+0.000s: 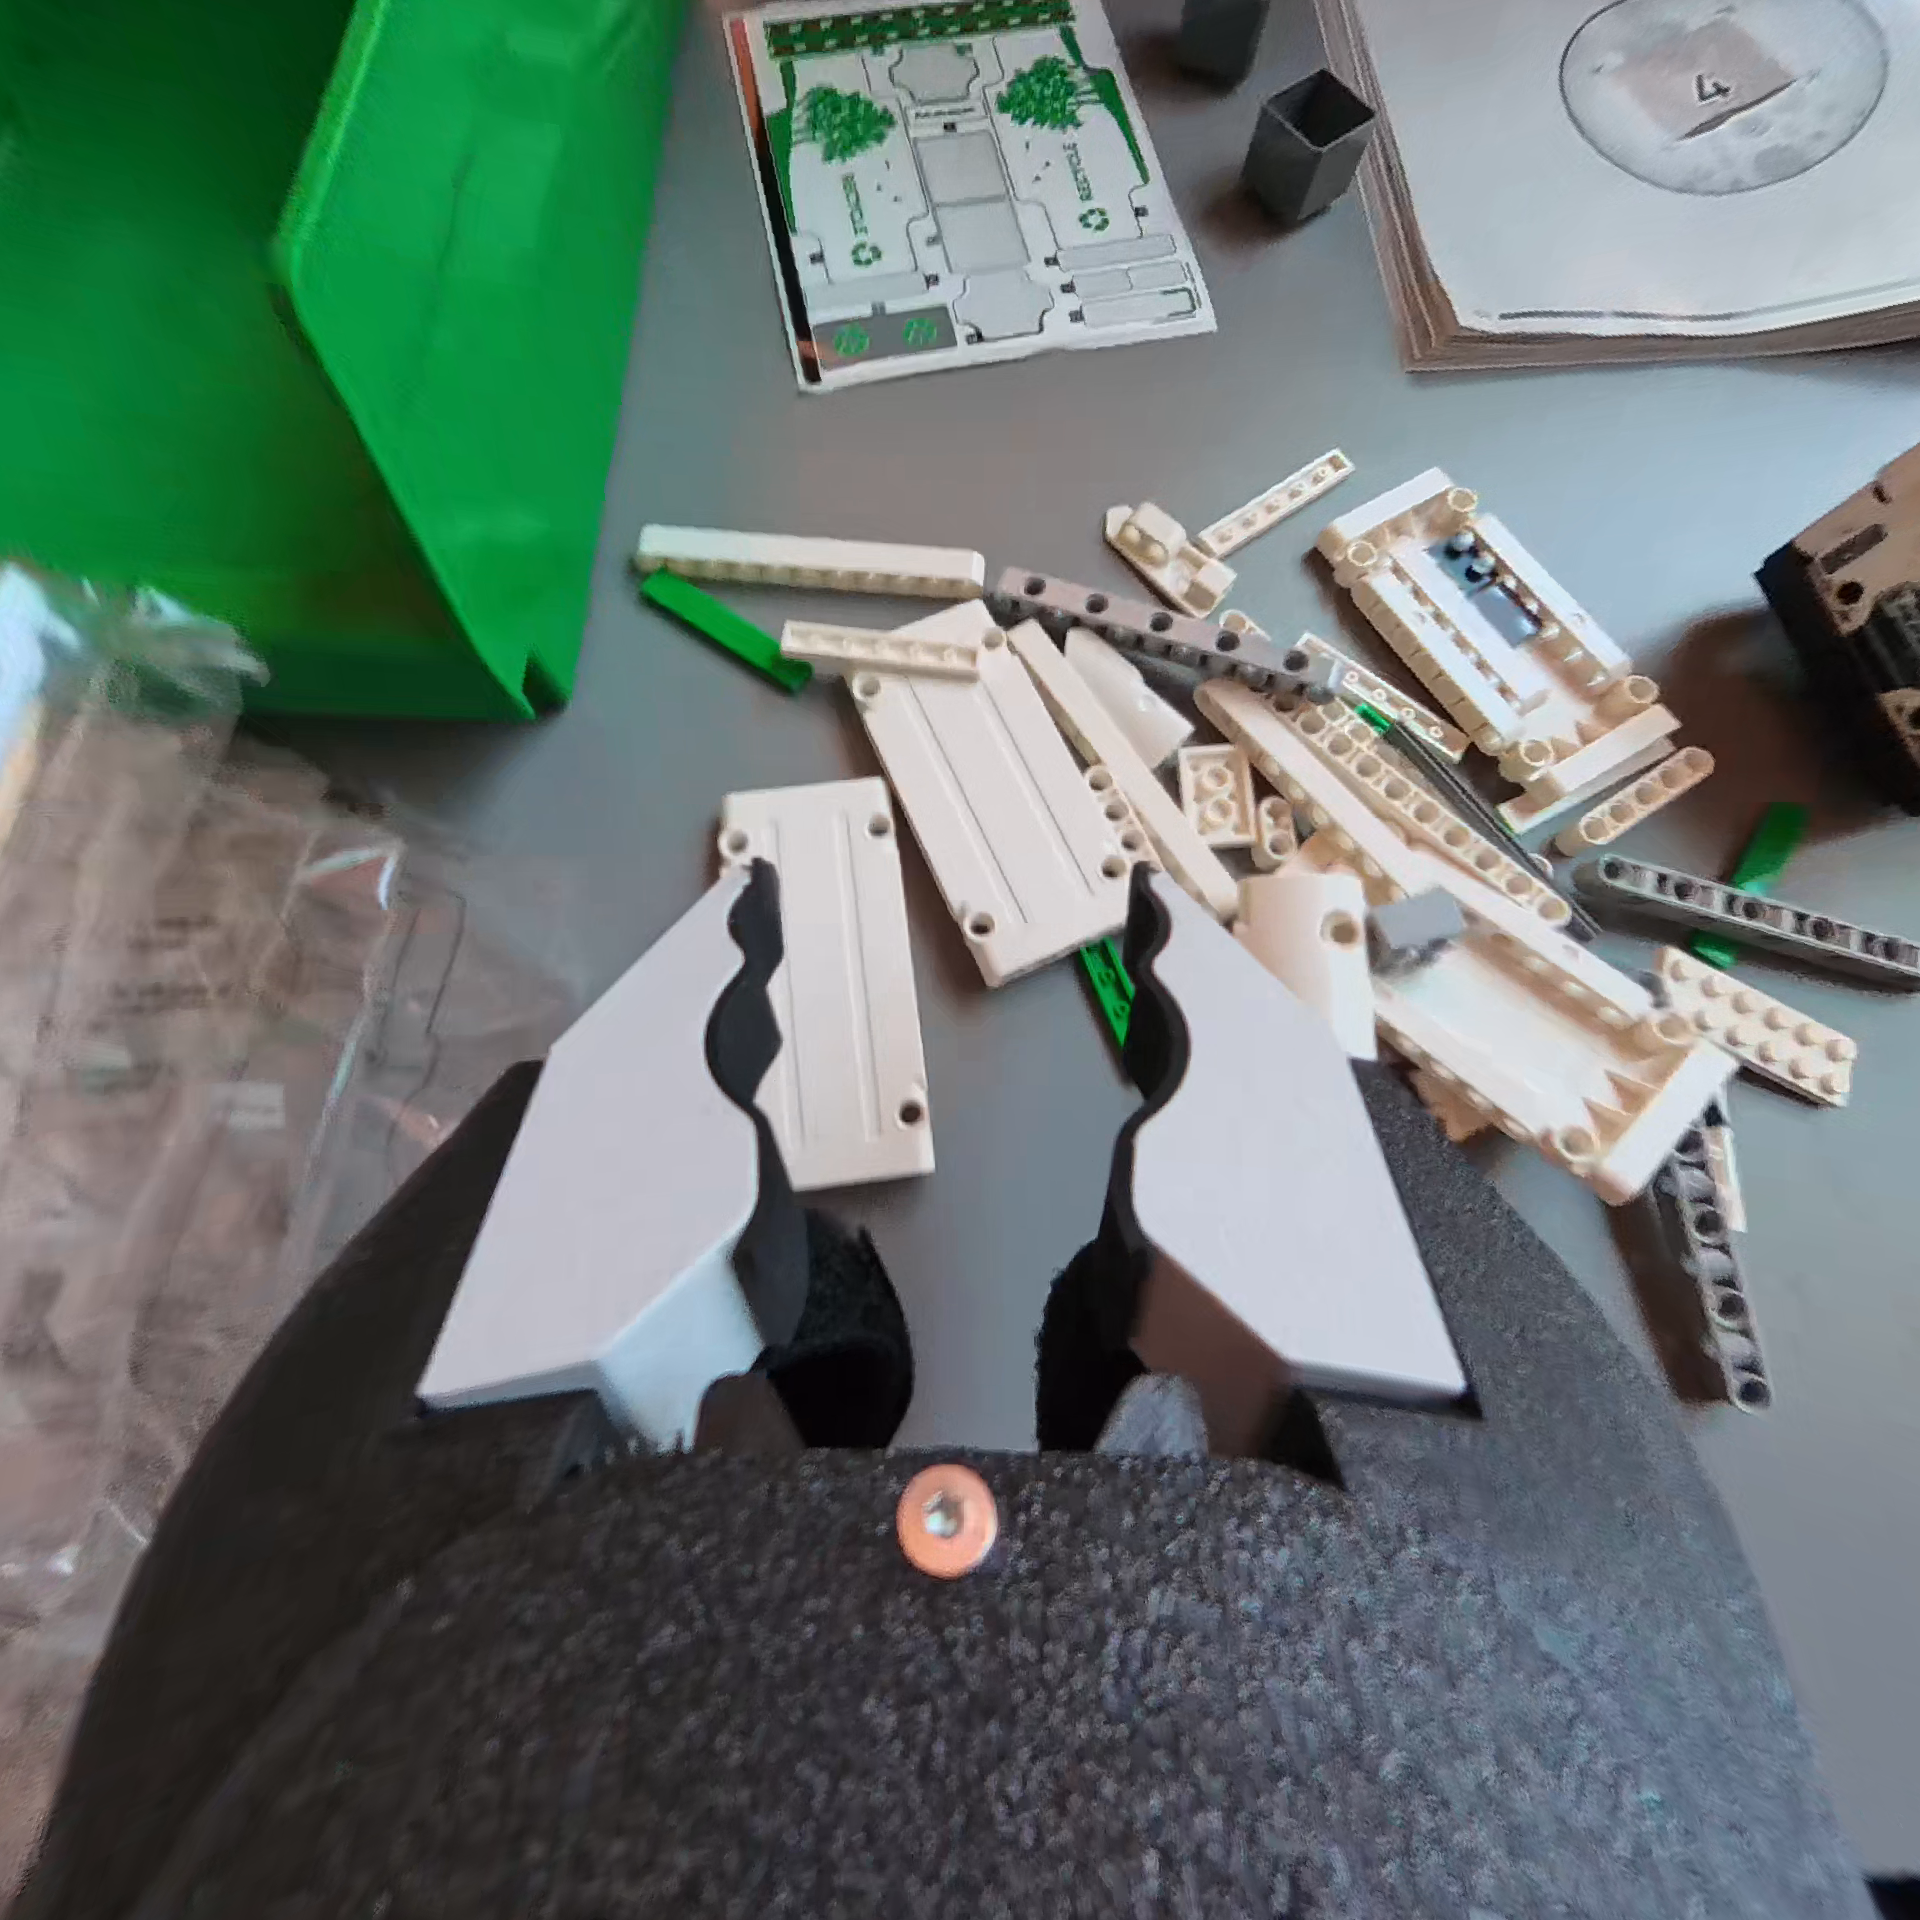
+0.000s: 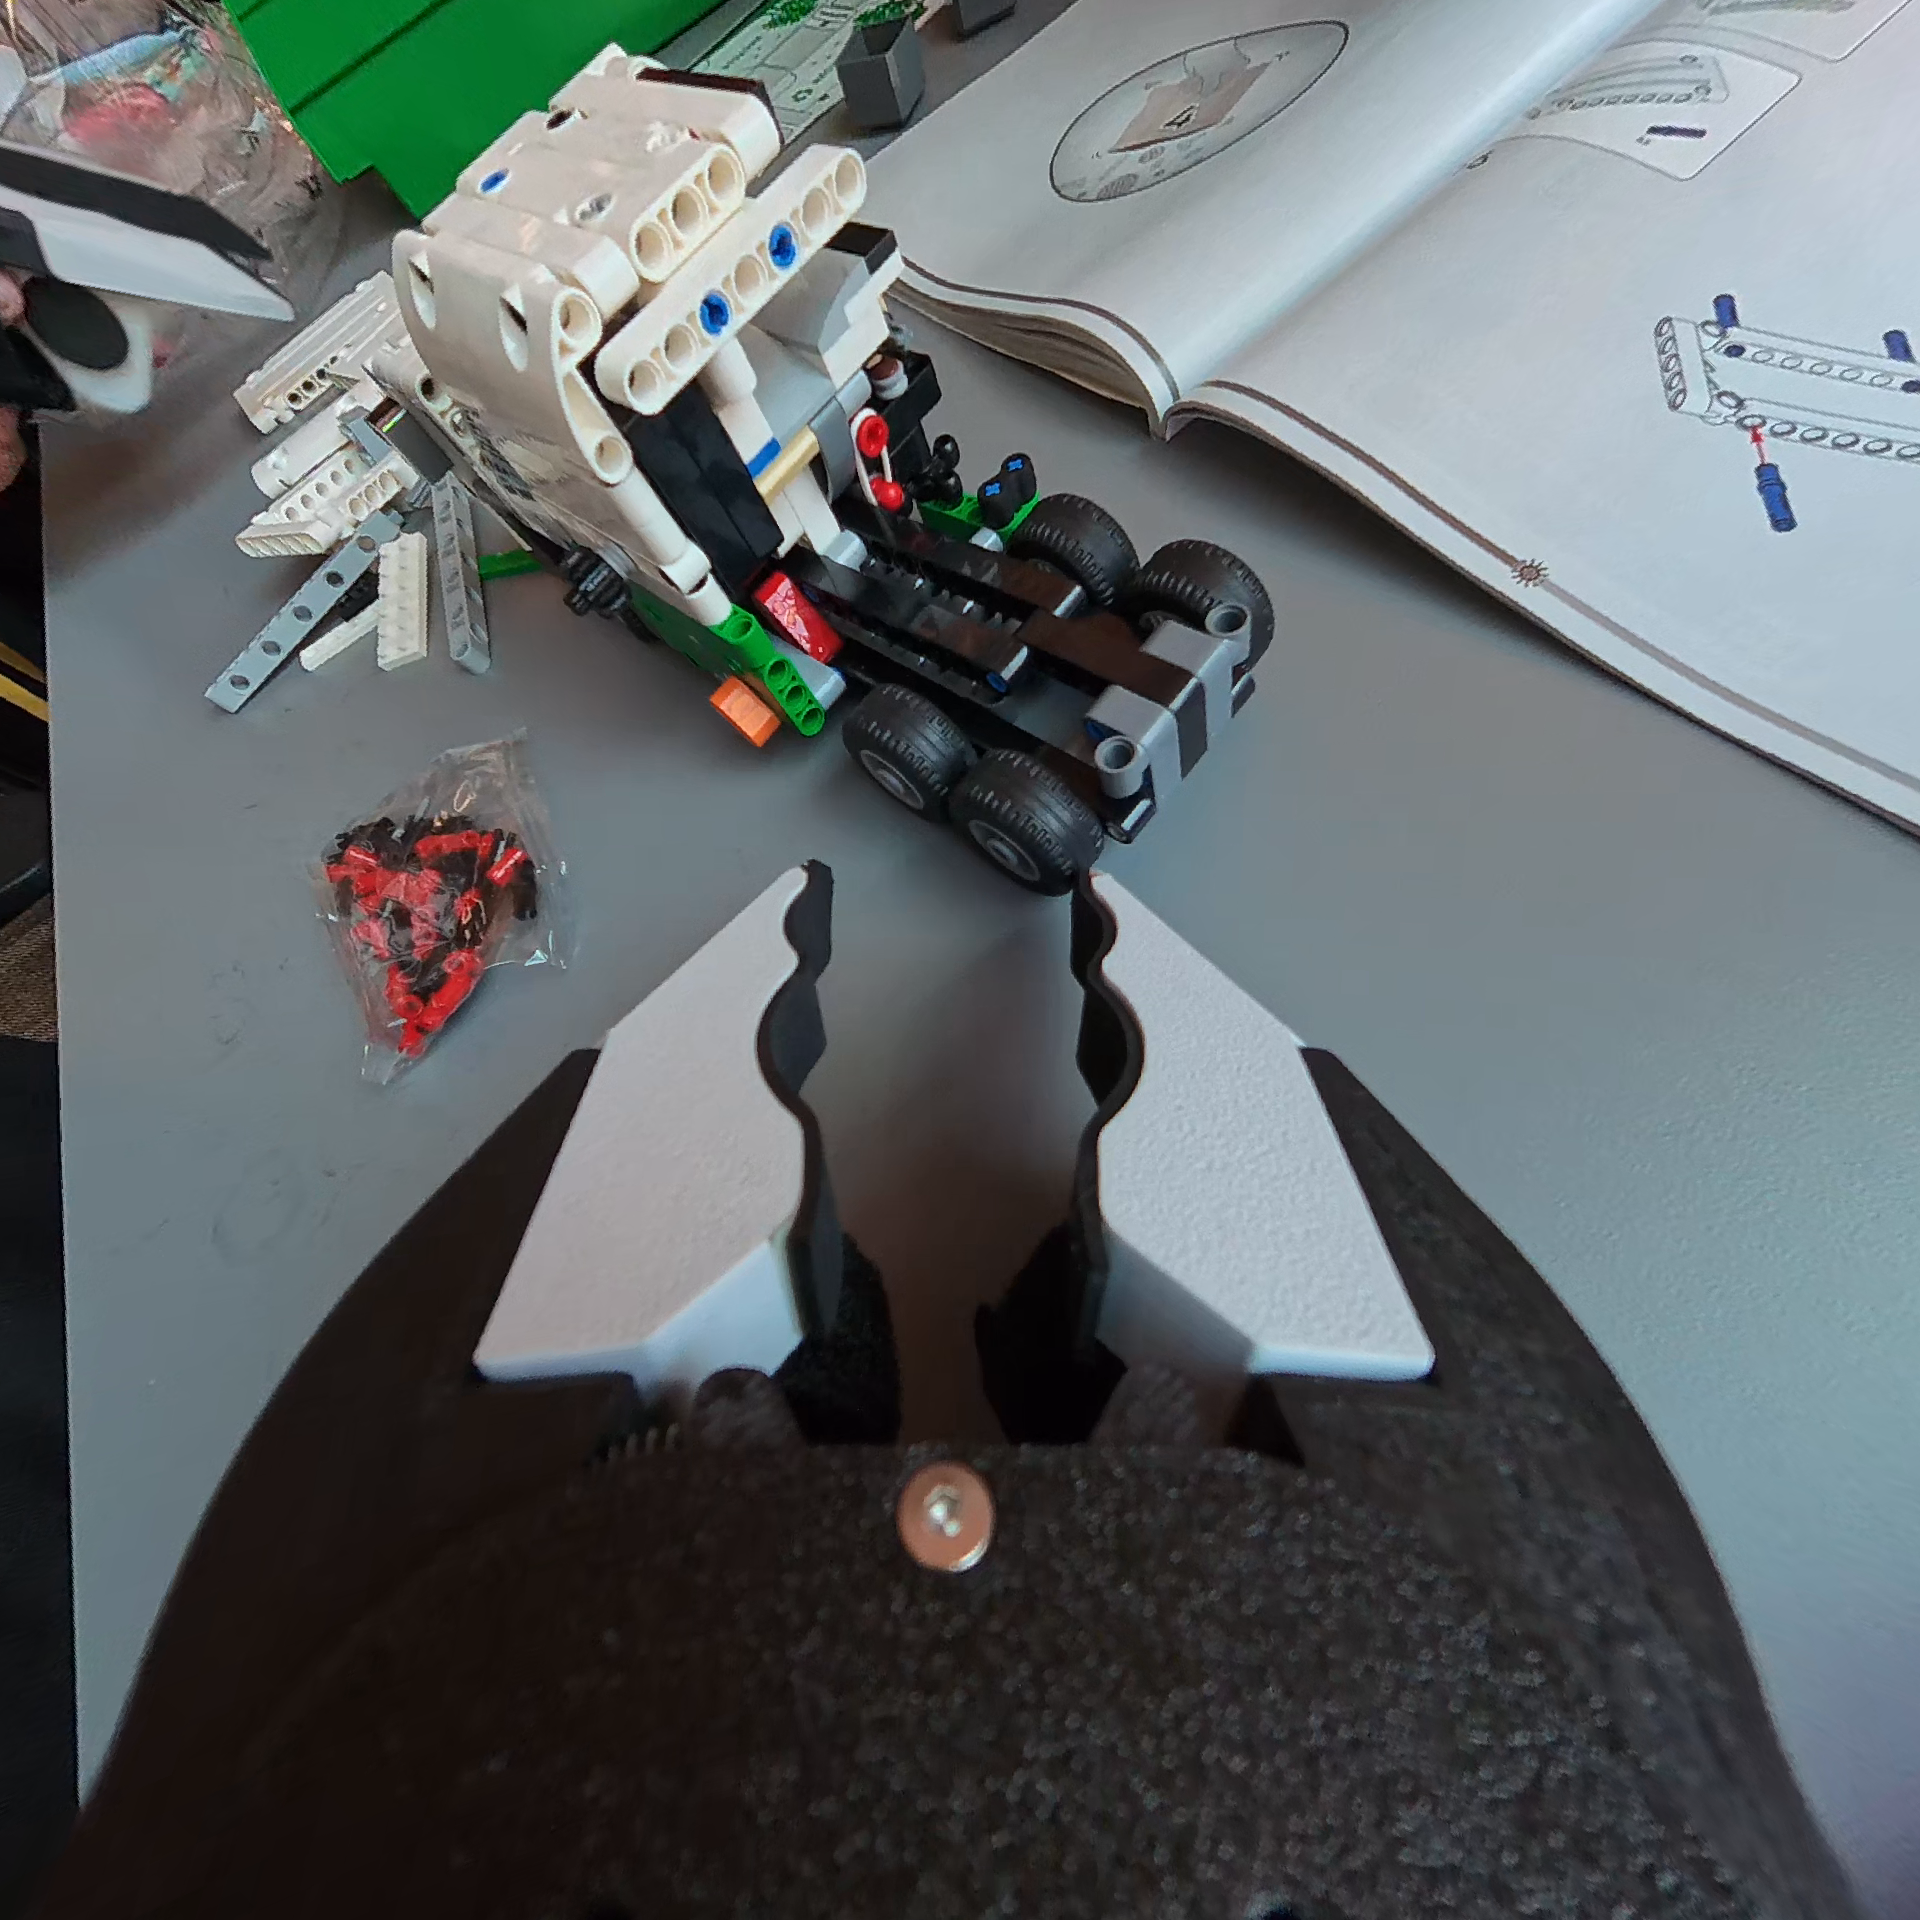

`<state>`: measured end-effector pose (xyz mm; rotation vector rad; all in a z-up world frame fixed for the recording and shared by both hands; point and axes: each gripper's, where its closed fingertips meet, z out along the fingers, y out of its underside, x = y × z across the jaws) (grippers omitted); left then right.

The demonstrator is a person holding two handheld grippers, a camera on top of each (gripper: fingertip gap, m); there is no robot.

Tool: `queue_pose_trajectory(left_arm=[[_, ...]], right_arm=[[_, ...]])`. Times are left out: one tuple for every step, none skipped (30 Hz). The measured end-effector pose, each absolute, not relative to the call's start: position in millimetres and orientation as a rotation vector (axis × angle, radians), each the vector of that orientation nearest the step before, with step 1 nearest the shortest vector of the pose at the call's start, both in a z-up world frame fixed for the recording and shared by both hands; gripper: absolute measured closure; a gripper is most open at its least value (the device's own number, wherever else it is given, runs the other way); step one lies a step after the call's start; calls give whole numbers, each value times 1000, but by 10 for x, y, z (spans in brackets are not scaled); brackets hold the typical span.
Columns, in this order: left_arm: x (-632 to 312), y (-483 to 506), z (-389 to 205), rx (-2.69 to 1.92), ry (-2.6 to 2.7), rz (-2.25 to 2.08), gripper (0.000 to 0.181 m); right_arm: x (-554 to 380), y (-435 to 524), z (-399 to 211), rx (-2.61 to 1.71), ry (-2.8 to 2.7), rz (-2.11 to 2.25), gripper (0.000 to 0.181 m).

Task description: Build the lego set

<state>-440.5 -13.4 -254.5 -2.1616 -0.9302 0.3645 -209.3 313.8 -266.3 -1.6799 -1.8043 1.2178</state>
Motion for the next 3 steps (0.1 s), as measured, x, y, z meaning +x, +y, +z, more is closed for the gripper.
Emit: queue_pose_trajectory(left_arm=[[-4477,-94,-2534,-2179,-898,412,118],[-4572,-58,-2533,-2192,-879,458,123],[-4666,-19,-2553,-2202,-885,472,125]], right_arm=[[-2093,3138,-2662,-1679,-1804,1218,136],[-2092,3138,-2660,-1677,-1804,1218,136],[-2091,3136,-2661,-1676,-1805,1216,136]])
